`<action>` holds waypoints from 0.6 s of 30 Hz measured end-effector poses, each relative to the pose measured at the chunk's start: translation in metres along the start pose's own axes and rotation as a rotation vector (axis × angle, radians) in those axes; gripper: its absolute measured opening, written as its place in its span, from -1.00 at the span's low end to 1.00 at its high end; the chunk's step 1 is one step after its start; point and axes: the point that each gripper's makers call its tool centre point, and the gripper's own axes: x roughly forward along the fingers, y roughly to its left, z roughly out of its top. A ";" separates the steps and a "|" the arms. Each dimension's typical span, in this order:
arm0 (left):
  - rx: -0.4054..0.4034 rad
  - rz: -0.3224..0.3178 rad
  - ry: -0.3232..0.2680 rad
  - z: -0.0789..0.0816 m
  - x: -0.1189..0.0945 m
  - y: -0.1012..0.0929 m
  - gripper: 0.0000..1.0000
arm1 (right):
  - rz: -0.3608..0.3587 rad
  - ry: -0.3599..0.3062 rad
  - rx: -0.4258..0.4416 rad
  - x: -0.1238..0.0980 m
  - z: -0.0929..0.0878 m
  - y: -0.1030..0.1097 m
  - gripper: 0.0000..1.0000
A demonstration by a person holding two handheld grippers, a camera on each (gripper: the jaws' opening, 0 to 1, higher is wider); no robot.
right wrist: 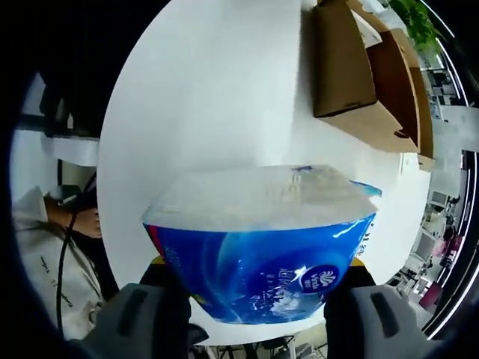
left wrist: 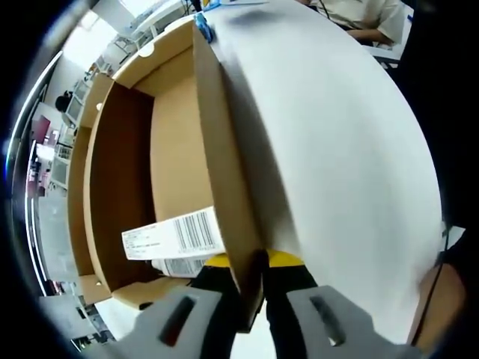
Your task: Operate the shoe box by opening the lid, removing the specified soft item, and placing it in the target area until the item is outside and the box remains undamaged.
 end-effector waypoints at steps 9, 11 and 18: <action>0.000 0.001 0.000 0.001 0.000 0.000 -0.83 | 0.007 -0.018 0.033 0.012 0.002 -0.007 0.44; 0.000 0.002 -0.001 0.001 0.000 0.000 -0.83 | 0.017 -0.013 0.025 0.016 0.002 -0.005 0.44; -0.001 0.001 0.001 0.001 0.000 0.000 -0.83 | 0.024 -0.023 0.039 0.020 0.005 -0.005 0.44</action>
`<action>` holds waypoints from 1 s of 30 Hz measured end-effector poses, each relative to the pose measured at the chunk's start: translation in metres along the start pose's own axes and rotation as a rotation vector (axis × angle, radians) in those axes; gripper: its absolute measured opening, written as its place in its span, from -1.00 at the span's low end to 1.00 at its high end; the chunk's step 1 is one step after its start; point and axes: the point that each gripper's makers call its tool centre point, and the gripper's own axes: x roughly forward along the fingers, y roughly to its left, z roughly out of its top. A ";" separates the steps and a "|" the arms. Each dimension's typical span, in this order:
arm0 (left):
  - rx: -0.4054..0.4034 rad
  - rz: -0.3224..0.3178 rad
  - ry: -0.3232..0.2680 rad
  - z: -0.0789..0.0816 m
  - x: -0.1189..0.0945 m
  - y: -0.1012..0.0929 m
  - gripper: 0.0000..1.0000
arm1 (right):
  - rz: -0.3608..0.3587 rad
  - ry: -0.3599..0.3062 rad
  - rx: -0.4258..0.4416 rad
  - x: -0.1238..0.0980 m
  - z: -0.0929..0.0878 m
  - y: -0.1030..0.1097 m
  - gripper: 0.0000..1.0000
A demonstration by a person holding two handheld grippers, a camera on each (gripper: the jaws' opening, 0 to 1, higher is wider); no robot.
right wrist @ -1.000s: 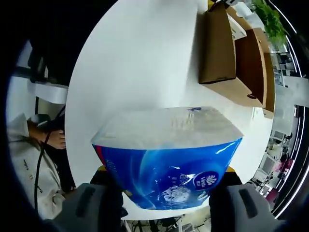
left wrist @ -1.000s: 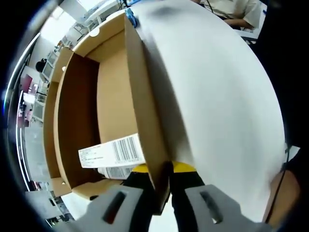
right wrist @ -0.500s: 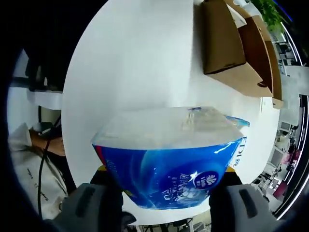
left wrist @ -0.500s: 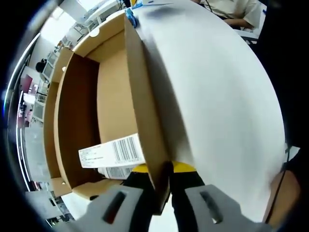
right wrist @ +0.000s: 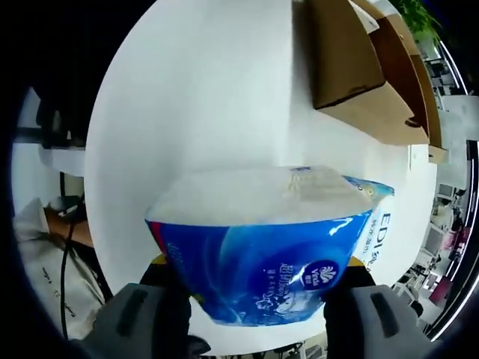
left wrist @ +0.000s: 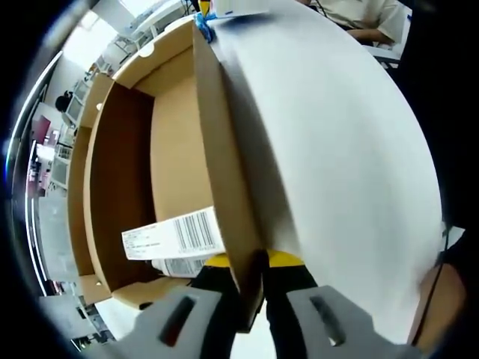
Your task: Operate the shoe box by opening the lid, removing the specified soft item, and placing it in the target area until the item is outside and the box remains undamaged.
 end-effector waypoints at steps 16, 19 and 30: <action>0.001 0.001 0.005 0.000 0.000 0.000 -0.83 | 0.021 -0.025 0.015 0.017 0.003 -0.002 0.44; 0.001 0.001 0.006 0.000 0.000 0.000 -0.83 | 0.022 -0.030 0.018 0.018 0.004 -0.002 0.44; 0.003 0.003 0.011 -0.001 0.000 0.000 -0.83 | 0.013 -0.047 -0.067 0.016 0.006 0.000 0.46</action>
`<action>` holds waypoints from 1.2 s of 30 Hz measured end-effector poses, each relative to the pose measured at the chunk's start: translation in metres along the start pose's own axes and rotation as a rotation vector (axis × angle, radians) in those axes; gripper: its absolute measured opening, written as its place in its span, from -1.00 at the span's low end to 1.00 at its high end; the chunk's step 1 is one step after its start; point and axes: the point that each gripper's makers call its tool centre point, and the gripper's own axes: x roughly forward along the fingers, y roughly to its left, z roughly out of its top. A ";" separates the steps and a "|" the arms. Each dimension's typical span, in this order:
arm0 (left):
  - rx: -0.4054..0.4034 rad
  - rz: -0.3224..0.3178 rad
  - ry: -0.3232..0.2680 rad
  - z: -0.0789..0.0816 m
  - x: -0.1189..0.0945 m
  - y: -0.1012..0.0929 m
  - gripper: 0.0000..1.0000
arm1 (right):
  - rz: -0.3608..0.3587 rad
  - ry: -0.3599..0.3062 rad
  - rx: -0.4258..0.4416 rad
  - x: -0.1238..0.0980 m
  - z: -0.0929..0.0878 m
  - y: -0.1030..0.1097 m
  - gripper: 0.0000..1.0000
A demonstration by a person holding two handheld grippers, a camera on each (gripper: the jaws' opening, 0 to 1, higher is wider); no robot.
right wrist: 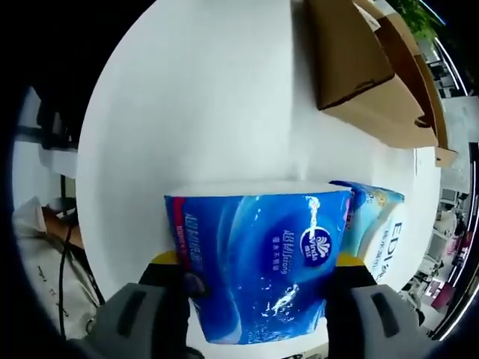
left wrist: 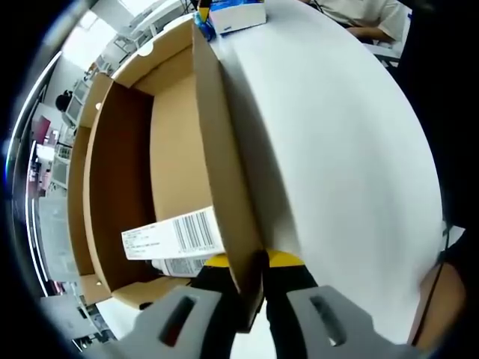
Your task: Operate the shoe box by opening the lid, removing the specified soft item, and placing it in the target area until the item is outside and the box remains undamaged.
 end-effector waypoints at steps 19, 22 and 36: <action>0.009 0.002 0.000 0.000 0.000 -0.001 -0.83 | -0.012 -0.052 0.019 -0.023 0.002 -0.005 0.28; 0.009 0.002 0.000 0.000 0.000 -0.001 -0.82 | 0.003 -0.065 0.054 -0.024 0.001 -0.003 0.25; 0.008 0.003 0.000 -0.001 0.000 -0.001 -0.82 | -0.015 -0.061 0.094 -0.022 0.002 -0.008 0.23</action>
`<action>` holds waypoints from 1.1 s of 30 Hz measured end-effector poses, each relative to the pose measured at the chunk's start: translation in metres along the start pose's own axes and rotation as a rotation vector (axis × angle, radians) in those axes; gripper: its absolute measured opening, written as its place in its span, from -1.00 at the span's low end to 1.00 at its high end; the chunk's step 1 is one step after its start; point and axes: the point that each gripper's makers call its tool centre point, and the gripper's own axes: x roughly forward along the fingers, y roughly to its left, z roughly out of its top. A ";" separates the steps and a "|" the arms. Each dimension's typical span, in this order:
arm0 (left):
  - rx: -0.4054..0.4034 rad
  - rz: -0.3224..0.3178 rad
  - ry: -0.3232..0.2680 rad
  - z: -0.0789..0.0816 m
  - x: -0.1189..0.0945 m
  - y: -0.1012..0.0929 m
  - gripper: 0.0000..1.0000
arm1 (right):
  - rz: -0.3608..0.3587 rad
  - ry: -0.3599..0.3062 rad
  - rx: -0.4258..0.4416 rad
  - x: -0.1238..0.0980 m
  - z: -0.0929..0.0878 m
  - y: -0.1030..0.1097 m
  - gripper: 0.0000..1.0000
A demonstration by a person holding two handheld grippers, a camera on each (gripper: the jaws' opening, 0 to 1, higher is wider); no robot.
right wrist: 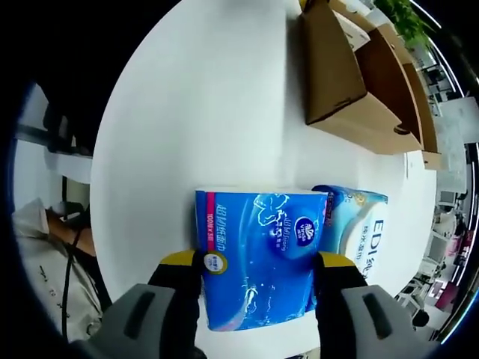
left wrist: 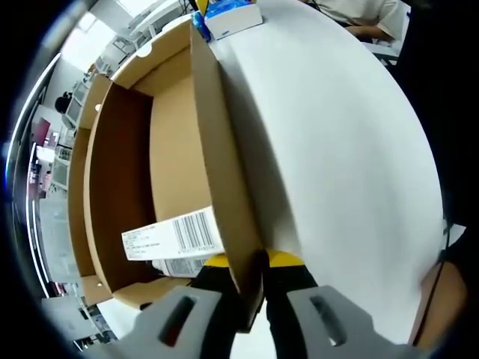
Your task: Operate the shoe box by opening the lid, removing the specified soft item, and placing it in the target area until the item is outside and the box remains undamaged.
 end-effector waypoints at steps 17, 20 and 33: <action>0.004 -0.003 -0.009 -0.001 0.000 0.000 -0.82 | -0.002 0.015 -0.047 0.002 0.002 -0.002 0.27; 0.003 0.000 -0.008 -0.001 0.000 0.000 -0.82 | -0.014 0.004 -0.056 0.001 0.003 -0.004 0.30; 0.003 0.000 -0.008 0.000 0.000 0.000 -0.82 | -0.034 -0.018 -0.061 -0.006 0.003 -0.002 0.24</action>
